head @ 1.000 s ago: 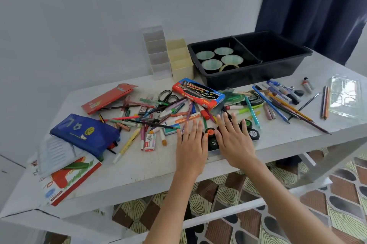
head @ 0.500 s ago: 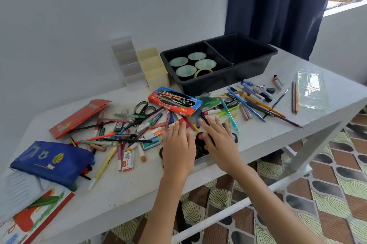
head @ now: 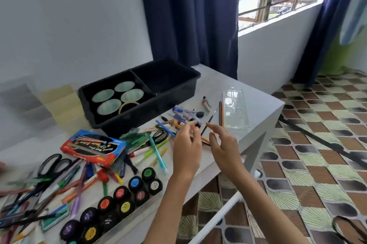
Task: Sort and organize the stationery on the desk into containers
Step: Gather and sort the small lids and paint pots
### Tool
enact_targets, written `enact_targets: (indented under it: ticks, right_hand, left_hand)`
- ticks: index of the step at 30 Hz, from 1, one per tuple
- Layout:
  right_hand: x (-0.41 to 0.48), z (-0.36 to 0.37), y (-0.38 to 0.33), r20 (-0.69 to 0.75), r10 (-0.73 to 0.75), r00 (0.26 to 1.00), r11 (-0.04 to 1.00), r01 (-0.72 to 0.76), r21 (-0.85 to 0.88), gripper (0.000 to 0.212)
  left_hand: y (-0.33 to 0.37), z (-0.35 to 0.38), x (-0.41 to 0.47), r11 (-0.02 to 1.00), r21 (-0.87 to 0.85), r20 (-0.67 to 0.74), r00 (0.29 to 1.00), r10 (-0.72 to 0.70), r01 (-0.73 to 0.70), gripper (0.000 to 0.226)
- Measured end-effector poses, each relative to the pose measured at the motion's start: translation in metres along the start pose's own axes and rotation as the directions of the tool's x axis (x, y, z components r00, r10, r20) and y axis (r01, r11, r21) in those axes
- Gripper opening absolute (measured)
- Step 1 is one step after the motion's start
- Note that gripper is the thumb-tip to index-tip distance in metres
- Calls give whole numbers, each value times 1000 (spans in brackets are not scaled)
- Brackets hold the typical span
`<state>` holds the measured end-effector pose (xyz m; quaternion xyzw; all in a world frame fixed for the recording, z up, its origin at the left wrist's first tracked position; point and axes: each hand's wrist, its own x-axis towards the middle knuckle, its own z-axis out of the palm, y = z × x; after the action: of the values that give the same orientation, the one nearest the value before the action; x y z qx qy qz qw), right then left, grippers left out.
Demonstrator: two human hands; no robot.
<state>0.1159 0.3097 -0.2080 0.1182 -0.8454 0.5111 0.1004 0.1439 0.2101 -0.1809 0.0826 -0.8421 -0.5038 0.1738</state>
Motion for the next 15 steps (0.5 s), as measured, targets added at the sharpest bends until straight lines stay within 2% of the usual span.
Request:
enact_targets:
  ticks: [3, 7, 9, 12, 15]
  right_hand:
    - [32, -27, 31, -97, 70, 993, 998, -71, -4, 33]
    - [69, -51, 71, -196, 197, 961, 976, -211, -51, 34]
    - [84, -57, 88, -198, 248, 948, 961, -266, -70, 34]
    - [105, -62, 109, -112, 321, 940, 939, -331, -93, 34]
    - [117, -59, 120, -111, 327, 939, 937, -337, -89, 34]
  left_hand:
    - [12, 41, 25, 998, -40, 60, 997, -38, 40, 31]
    - [10, 90, 59, 996, 0, 109, 990, -90, 91, 31]
    - [-2, 109, 72, 988, 141, 102, 992, -79, 65, 33]
    - [-14, 132, 83, 930, 361, 99, 989, -106, 63, 37]
    - [-16, 143, 84, 898, 437, 29, 997, -70, 50, 33]
